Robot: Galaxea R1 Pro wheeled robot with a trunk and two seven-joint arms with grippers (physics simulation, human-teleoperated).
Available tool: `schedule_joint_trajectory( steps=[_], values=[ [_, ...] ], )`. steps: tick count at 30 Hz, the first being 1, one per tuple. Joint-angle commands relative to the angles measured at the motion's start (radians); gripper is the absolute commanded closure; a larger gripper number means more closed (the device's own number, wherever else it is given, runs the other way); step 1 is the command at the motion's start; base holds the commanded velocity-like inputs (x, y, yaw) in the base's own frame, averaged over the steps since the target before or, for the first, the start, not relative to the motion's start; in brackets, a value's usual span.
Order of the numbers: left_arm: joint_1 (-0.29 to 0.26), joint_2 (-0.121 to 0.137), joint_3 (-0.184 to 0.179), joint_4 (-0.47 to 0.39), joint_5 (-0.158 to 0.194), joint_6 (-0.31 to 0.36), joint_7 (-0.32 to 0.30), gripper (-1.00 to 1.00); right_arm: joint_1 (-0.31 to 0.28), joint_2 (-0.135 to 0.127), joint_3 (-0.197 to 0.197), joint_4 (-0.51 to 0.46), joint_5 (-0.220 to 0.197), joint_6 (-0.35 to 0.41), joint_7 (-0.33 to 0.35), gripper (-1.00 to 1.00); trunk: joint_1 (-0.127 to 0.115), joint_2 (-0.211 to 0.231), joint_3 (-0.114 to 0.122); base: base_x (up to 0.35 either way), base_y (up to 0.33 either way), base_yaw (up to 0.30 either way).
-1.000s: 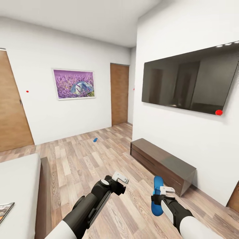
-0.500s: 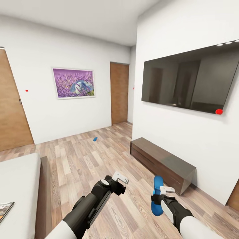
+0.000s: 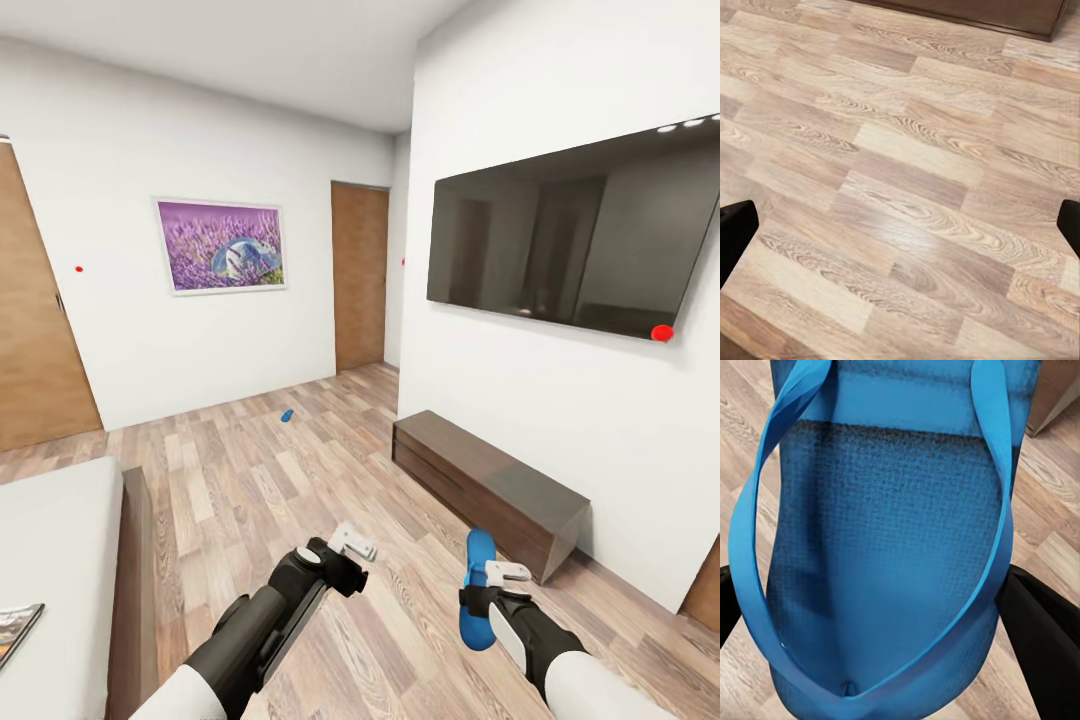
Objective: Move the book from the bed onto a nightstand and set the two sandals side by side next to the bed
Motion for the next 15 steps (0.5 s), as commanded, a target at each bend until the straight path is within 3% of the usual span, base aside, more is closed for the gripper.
schedule_joint_trajectory(
  steps=[1,2,3,5,6,9,11,13,15],
  values=[
    [-0.001,0.01,0.003,0.001,0.001,0.005,-0.001,-1.0,0.0,-0.001,0.001,-0.002,-0.011,0.004,-0.004,1.0,0.0,-0.001,-0.001,0.0,0.0,0.0],
    [-0.001,0.021,0.01,0.005,0.003,0.006,0.0,-1.0,0.0,-0.002,0.001,-0.001,-0.011,0.004,-0.004,1.0,0.0,-0.001,-0.001,0.0,0.0,0.0],
    [-0.003,0.045,0.043,0.022,0.006,0.006,0.001,-1.0,0.002,-0.003,0.0,-0.001,-0.009,0.003,-0.003,1.0,0.0,-0.001,-0.001,0.0,0.0,0.0],
    [-0.004,0.065,0.104,0.061,0.007,0.004,0.001,-1.0,0.011,-0.004,0.0,-0.001,-0.009,0.003,-0.003,1.0,0.0,-0.001,-0.001,0.0,0.0,0.0],
    [-0.005,0.079,0.189,0.136,0.006,-0.007,0.001,-1.0,0.023,-0.005,0.0,-0.001,-0.008,0.002,-0.003,1.0,0.0,-0.001,-0.001,0.0,0.0,0.0],
    [-0.011,0.097,0.309,0.286,0.005,-0.07,0.001,-1.0,0.034,-0.005,0.0,-0.001,-0.008,0.002,-0.004,1.0,0.0,-0.001,-0.001,0.0,0.0,0.0],
    [-0.024,0.128,0.404,0.505,0.005,-0.216,0.013,-1.0,0.041,-0.003,0.001,-0.001,-0.009,0.002,-0.004,1.0,0.0,-0.001,-0.001,0.0,0.0,0.0],
    [-0.029,0.141,0.438,0.64,0.009,-0.335,0.042,-1.0,0.044,0.001,0.003,-0.001,-0.009,0.001,-0.004,1.0,0.0,-0.001,-0.001,0.0,0.0,0.0],
    [-0.031,0.147,0.455,0.717,0.009,-0.428,0.081,-1.0,0.051,0.003,0.004,-0.001,-0.01,0.002,-0.005,1.0,0.0,-0.001,-0.001,0.0,0.0,0.0]
  ],
)
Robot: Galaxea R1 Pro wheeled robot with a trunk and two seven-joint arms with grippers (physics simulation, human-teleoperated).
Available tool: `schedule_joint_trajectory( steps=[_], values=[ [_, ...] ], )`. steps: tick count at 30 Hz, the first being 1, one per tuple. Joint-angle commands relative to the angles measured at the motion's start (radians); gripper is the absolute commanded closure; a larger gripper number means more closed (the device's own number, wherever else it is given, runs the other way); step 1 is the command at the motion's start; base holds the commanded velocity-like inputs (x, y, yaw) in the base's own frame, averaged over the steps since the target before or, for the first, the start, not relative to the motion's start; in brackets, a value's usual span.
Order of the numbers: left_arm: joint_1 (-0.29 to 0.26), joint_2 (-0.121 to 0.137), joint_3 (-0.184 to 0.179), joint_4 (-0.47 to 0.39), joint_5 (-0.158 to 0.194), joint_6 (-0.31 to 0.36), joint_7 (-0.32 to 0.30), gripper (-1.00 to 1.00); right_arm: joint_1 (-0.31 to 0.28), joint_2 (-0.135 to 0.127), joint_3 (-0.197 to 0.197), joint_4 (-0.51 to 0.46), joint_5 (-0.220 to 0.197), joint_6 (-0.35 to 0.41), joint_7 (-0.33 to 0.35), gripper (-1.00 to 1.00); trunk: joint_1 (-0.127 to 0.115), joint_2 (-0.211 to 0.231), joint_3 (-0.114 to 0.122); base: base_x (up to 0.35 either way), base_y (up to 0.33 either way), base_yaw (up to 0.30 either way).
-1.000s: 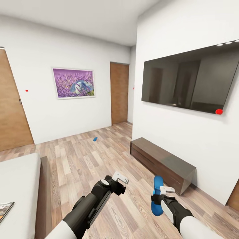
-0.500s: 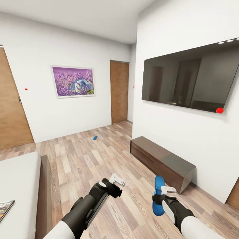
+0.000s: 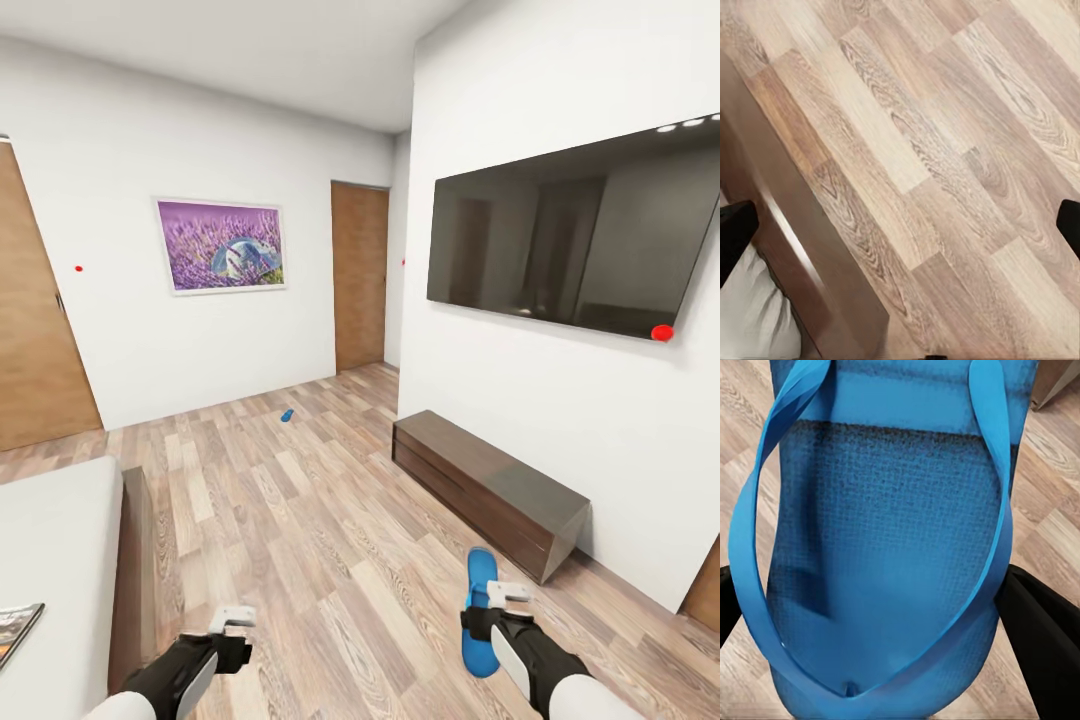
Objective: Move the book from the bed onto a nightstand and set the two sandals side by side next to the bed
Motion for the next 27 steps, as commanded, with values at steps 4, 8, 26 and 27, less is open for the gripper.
schedule_joint_trajectory(
  steps=[4,8,26,27],
  values=[
    [0.001,0.005,0.006,0.059,0.004,-0.091,0.068,-1.0,0.018,0.001,0.0,0.008,-0.01,0.005,-0.005,1.0,0.0,-0.001,-0.003,0.0,0.0,0.0],
    [0.001,0.007,0.008,0.072,0.006,-0.152,0.083,-1.0,0.023,0.003,0.0,0.031,-0.01,0.005,-0.005,1.0,0.0,-0.001,-0.009,0.0,0.0,0.0],
    [0.004,0.003,0.003,0.076,0.005,-0.192,0.089,-1.0,0.033,0.007,0.0,0.089,-0.011,0.006,-0.003,1.0,0.0,-0.001,-0.037,0.0,0.0,0.0],
    [0.004,0.003,0.003,0.076,0.005,-0.192,0.089,-1.0,0.034,0.007,-0.002,0.09,-0.011,0.006,-0.003,1.0,0.0,-0.001,-0.039,0.0,0.0,0.0]
  ],
)
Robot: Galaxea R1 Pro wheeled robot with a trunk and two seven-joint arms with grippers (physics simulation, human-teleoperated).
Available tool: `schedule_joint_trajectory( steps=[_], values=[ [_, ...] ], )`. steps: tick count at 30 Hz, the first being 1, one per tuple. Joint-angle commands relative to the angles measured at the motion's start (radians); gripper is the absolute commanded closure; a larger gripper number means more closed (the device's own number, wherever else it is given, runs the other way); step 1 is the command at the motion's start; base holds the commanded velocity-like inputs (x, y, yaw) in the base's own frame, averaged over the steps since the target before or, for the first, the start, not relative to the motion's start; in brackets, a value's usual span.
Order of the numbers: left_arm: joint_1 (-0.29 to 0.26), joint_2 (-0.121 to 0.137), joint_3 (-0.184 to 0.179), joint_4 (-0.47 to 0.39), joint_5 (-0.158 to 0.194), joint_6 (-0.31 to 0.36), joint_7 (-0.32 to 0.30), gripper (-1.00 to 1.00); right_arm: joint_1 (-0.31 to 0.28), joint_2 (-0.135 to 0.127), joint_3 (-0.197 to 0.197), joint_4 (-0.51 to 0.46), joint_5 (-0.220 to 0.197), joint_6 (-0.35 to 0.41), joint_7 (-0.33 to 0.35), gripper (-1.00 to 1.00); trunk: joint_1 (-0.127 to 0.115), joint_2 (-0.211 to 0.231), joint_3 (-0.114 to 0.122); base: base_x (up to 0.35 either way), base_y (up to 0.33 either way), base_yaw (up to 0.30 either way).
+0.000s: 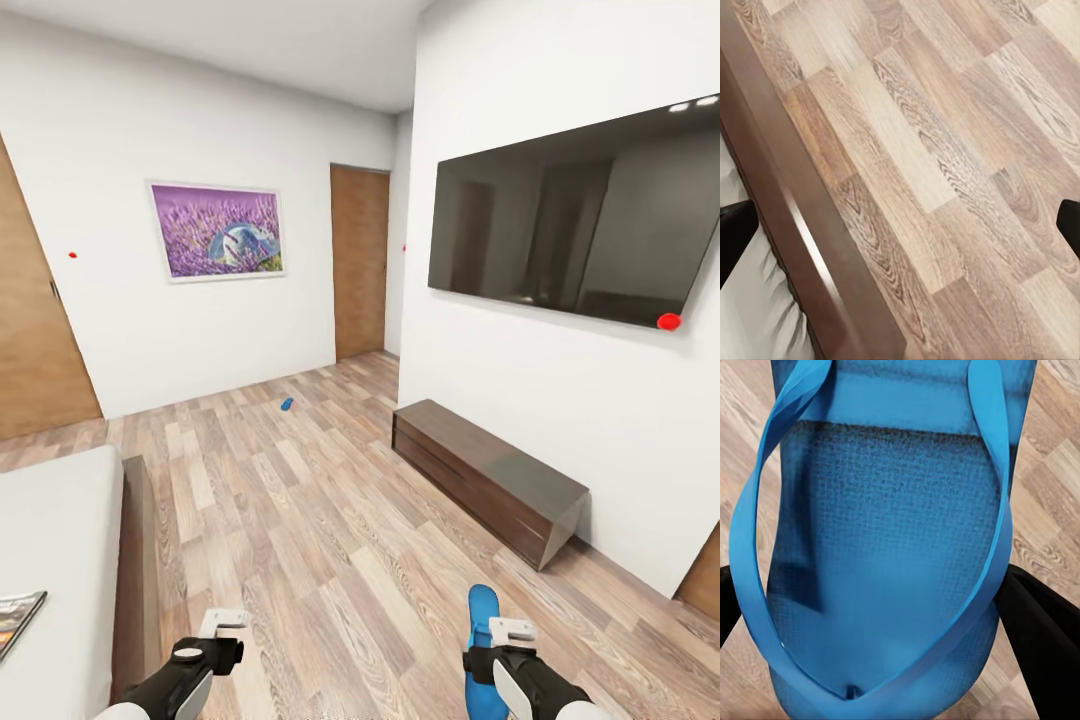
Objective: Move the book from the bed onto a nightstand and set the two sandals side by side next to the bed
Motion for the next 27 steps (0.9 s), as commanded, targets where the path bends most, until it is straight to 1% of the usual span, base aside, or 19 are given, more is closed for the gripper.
schedule_joint_trajectory(
  steps=[1,12,15,16,18,27],
  values=[
    [0.0,0.0,-0.006,-0.002,0.001,0.006,0.004,-1.0,0.0,0.0,-0.001,-0.002,-0.011,0.004,-0.004,1.0,0.0,-0.001,-0.002,0.0,0.0,0.0],
    [0.003,-0.002,-0.009,-0.002,-0.004,0.006,0.011,-1.0,0.0,-0.002,-0.002,0.014,-0.011,-0.002,-0.002,1.0,0.0,-0.001,-0.02,0.0,0.0,0.0],
    [0.003,-0.003,-0.009,-0.001,-0.005,0.006,0.012,-1.0,0.003,-0.001,-0.002,0.017,-0.011,-0.033,-0.002,1.0,0.0,-0.001,-0.022,0.0,0.0,0.0],
    [0.003,-0.002,-0.01,-0.002,-0.005,0.006,0.013,-1.0,0.016,0.0,-0.001,0.02,-0.01,-0.075,-0.002,1.0,0.0,-0.001,-0.023,0.0,0.0,0.0],
    [0.003,-0.002,-0.01,-0.002,-0.005,0.006,0.013,-1.0,0.027,0.0,-0.001,0.023,-0.01,-0.1,-0.002,1.0,0.0,-0.001,-0.023,0.0,0.0,0.0],
    [0.003,-0.003,-0.011,-0.002,-0.006,0.006,0.013,-1.0,0.038,0.002,0.004,0.025,-0.008,-0.123,-0.003,1.0,0.0,-0.001,-0.026,0.0,0.0,0.022]
  ],
)
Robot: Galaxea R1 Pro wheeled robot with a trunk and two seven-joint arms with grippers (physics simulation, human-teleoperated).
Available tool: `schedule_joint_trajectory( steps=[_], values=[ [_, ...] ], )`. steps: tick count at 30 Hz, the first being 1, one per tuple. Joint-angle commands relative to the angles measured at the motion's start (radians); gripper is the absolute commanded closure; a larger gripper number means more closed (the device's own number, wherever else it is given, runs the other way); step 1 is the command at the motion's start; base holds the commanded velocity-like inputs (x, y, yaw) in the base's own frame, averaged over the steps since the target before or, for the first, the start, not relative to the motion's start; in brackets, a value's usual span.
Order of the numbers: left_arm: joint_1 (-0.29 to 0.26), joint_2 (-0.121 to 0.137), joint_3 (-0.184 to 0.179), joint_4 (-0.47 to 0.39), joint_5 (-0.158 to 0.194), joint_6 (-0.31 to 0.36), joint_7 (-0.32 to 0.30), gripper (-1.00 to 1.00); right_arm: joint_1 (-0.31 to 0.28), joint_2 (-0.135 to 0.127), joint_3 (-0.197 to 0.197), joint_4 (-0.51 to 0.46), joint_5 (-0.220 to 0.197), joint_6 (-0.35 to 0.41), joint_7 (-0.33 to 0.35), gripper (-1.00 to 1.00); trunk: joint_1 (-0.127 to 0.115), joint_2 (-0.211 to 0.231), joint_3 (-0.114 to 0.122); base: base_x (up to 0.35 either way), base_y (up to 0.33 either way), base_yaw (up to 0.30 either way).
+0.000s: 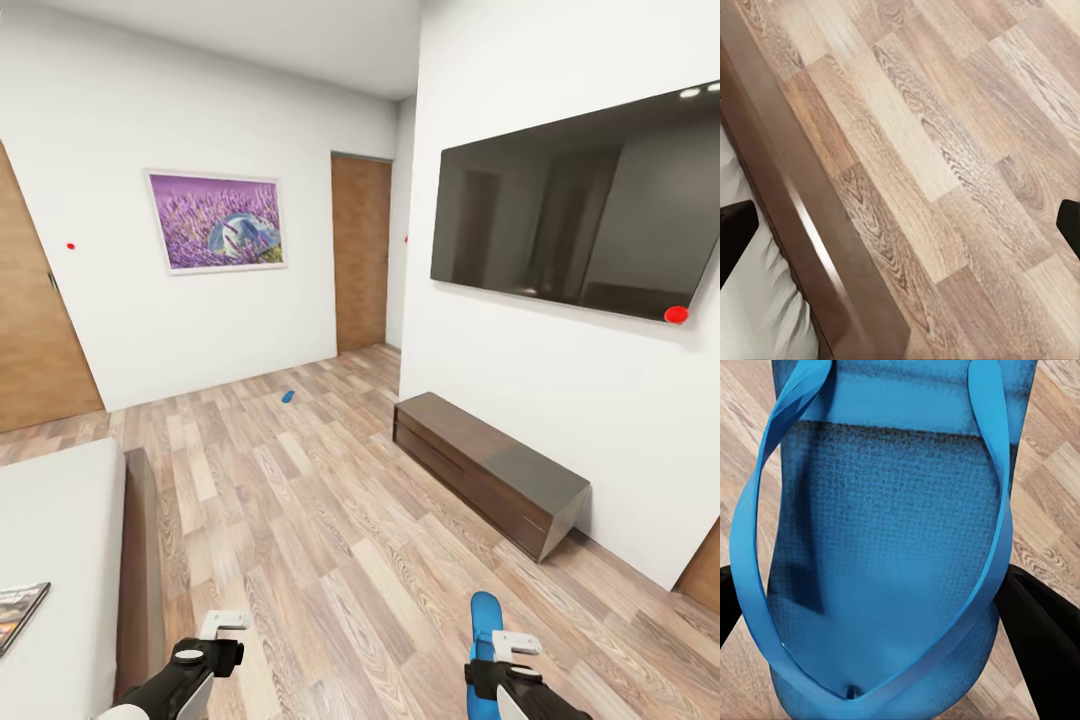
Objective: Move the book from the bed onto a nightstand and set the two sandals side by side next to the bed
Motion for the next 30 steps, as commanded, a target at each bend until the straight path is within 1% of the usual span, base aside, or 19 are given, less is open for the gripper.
schedule_joint_trajectory(
  steps=[1,5,9,13,21,30],
  values=[
    [0.0,0.0,-0.007,-0.002,0.0,0.007,0.004,-1.0,0.0,0.0,0.0,-0.002,-0.01,0.004,-0.004,1.0,0.0,-0.001,-0.002,0.0,-0.006,0.115],
    [0.0,0.0,-0.007,-0.002,0.0,0.007,0.005,-1.0,0.001,0.0,0.001,-0.003,-0.01,0.003,-0.005,1.0,0.0,-0.001,-0.007,0.0,-0.072,0.137],
    [0.0,0.0,-0.007,-0.002,0.0,0.007,0.005,-1.0,0.001,-0.001,0.0,-0.002,-0.011,0.001,-0.004,1.0,0.0,-0.001,-0.009,0.014,-0.201,0.072],
    [0.0,0.001,-0.007,-0.002,0.0,0.007,0.004,-1.0,0.002,0.0,0.0,-0.002,-0.011,0.0,-0.004,1.0,0.0,-0.001,-0.01,0.154,-0.146,0.039],
    [0.0,0.0,-0.008,-0.002,0.0,0.007,0.004,-1.0,0.002,0.006,0.001,-0.002,-0.01,0.0,-0.004,1.0,0.0,-0.001,-0.013,0.268,-0.034,0.156],
    [0.0,0.001,-0.008,-0.002,0.0,0.007,-0.001,-1.0,0.003,0.007,0.001,-0.002,-0.009,0.0,-0.004,1.0,0.0,-0.001,-0.013,0.329,-0.003,0.03]
  ],
)
